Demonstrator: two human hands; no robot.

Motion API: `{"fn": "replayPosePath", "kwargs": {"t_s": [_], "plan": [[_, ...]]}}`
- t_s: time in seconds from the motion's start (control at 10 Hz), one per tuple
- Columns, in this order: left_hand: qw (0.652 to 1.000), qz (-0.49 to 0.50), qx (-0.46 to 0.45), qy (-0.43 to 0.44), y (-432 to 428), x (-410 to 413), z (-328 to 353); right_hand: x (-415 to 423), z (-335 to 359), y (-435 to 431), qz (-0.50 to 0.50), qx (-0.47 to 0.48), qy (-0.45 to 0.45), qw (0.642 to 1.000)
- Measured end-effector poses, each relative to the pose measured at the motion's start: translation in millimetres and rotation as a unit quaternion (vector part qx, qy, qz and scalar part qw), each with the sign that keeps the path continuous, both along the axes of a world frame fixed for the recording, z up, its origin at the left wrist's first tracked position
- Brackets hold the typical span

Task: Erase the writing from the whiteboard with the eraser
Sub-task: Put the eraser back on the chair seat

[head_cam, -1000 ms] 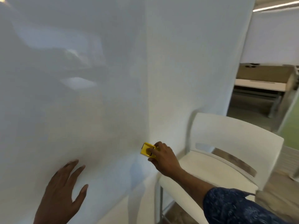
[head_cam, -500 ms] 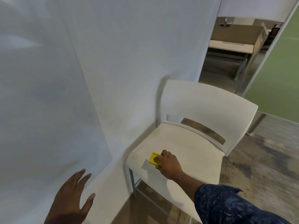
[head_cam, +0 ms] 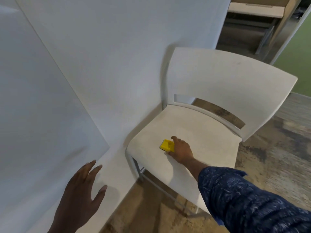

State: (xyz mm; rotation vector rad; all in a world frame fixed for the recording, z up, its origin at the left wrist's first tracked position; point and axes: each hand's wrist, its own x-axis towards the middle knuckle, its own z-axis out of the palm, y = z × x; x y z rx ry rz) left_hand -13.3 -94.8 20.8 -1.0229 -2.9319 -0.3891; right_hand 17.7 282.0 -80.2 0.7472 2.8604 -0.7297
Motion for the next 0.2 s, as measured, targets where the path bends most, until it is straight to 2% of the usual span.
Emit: {"fn": "replayPosePath", "kwargs": {"t_s": [0.2], "plan": [[0.999, 0.017, 0.015, 0.024, -10, 3, 21, 14, 12, -10, 0.054, 0.048, 0.038, 0.997]]}}
